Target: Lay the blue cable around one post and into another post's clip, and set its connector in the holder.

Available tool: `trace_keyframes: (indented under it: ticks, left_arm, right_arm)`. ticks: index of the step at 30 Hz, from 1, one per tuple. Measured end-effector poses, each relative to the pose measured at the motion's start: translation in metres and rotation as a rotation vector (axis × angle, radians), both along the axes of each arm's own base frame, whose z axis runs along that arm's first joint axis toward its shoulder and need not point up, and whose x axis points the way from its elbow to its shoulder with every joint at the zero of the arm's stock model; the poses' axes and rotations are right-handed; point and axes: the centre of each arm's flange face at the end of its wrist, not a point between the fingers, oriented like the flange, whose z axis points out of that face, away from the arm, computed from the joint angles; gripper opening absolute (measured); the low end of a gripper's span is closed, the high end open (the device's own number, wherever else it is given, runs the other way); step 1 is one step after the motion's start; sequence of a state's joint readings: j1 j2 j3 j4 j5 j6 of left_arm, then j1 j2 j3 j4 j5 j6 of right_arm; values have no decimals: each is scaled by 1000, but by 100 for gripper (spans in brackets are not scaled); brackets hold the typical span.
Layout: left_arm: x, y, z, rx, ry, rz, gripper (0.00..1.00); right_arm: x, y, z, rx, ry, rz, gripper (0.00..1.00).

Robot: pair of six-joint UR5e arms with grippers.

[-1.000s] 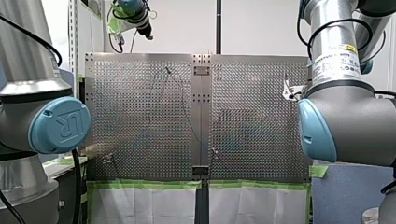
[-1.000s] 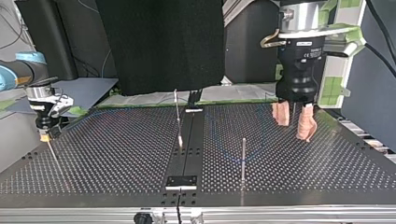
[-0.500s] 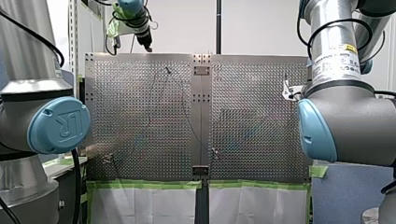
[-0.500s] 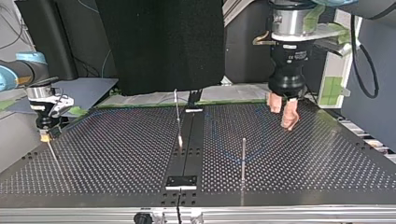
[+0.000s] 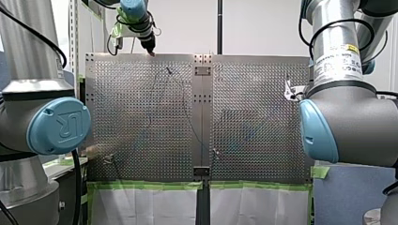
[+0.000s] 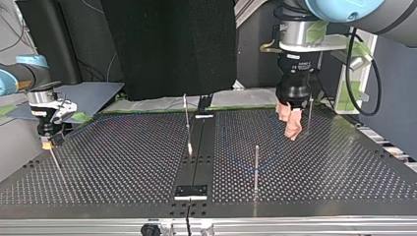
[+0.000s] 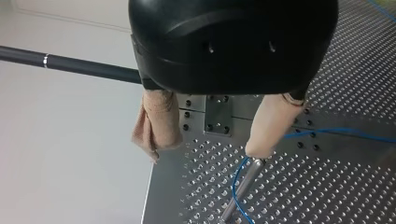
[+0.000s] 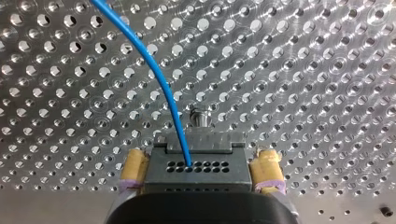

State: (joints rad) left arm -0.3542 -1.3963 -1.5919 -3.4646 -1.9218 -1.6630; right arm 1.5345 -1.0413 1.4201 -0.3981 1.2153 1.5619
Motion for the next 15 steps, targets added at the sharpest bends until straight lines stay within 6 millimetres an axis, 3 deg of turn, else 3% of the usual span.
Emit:
trace_keyframes:
  ticks: [15]
  left_arm:
    - [2,1,0,-4,-2,7,100]
  right_arm:
    - [-1,0,0,0,0,-1,100]
